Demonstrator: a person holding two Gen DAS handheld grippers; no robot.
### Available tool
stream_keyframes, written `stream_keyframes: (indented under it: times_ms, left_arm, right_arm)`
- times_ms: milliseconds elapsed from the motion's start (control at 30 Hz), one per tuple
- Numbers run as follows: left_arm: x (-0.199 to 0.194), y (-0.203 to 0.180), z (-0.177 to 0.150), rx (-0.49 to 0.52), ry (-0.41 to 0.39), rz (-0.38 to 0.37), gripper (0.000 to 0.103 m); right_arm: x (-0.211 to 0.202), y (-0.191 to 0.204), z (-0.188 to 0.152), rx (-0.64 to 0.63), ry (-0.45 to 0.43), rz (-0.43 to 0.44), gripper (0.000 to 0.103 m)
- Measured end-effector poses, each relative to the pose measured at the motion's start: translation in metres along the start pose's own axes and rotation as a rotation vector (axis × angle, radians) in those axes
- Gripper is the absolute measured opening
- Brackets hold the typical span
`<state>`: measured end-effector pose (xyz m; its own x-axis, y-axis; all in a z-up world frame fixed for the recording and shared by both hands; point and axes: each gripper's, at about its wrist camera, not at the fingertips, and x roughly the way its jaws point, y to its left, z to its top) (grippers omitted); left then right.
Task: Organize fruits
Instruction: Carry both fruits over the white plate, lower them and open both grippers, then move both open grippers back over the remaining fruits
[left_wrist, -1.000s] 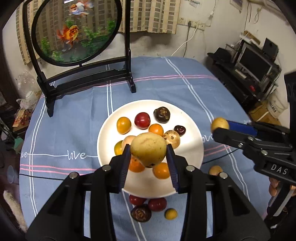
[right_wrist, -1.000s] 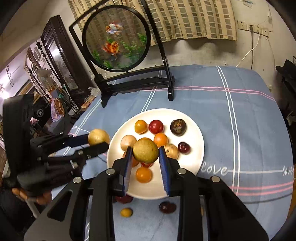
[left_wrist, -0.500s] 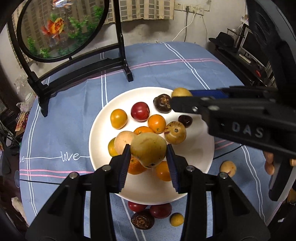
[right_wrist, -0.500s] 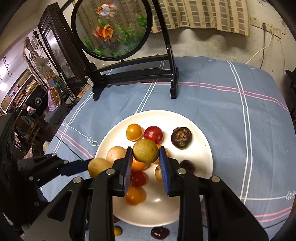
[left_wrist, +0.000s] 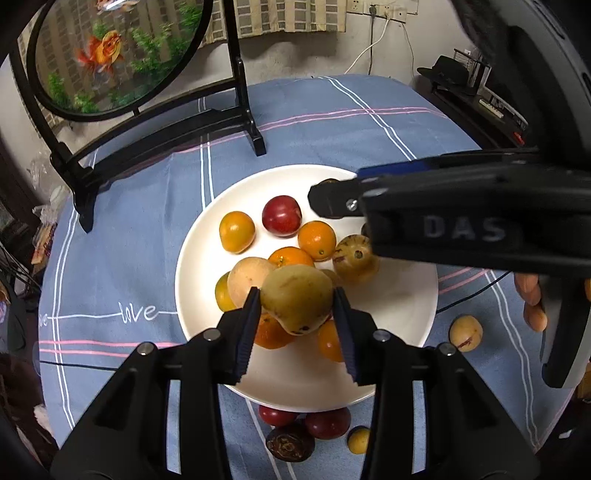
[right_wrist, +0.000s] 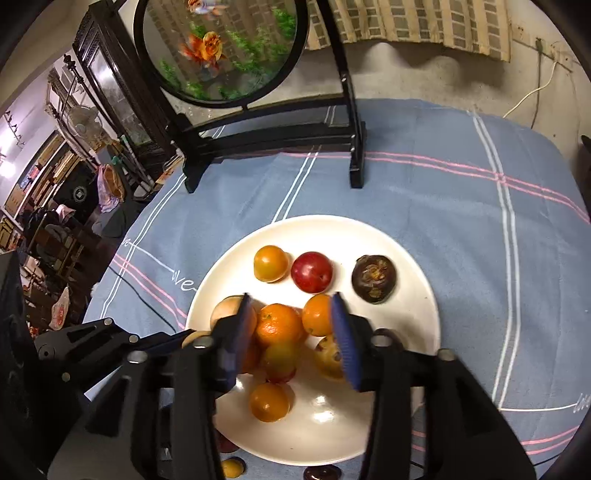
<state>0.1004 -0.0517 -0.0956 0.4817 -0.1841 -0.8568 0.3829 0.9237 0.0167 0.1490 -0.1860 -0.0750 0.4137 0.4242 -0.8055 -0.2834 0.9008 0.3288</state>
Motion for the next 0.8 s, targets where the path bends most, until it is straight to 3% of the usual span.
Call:
stream_keyframes:
  times_ms: [33, 267, 433, 633, 800]
  left_arm:
    - [-0.003, 0.002, 0.000, -0.007, -0.012, 0.005, 0.051]
    - [-0.027, 0.026, -0.002, -0.096, -0.060, -0.029, 0.061]
    - [-0.045, 0.055, -0.026, -0.184, -0.076, -0.017, 0.066]
    - [-0.050, 0.090, -0.084, -0.279, -0.007, 0.014, 0.067]
    - [-0.047, 0.100, -0.128, -0.308, 0.064, 0.024, 0.067]
  right_arm:
    - [-0.003, -0.001, 0.000, 0.000, -0.010, 0.002, 0.052]
    - [-0.048, -0.013, -0.015, 0.037, -0.074, -0.015, 0.055]
    - [-0.072, 0.003, -0.064, -0.010, -0.066, 0.008, 0.061]
    - [-0.033, 0.061, -0.151, -0.205, 0.078, -0.012, 0.061]
    - [0.006, 0.079, -0.172, -0.235, 0.153, -0.031, 0.061]
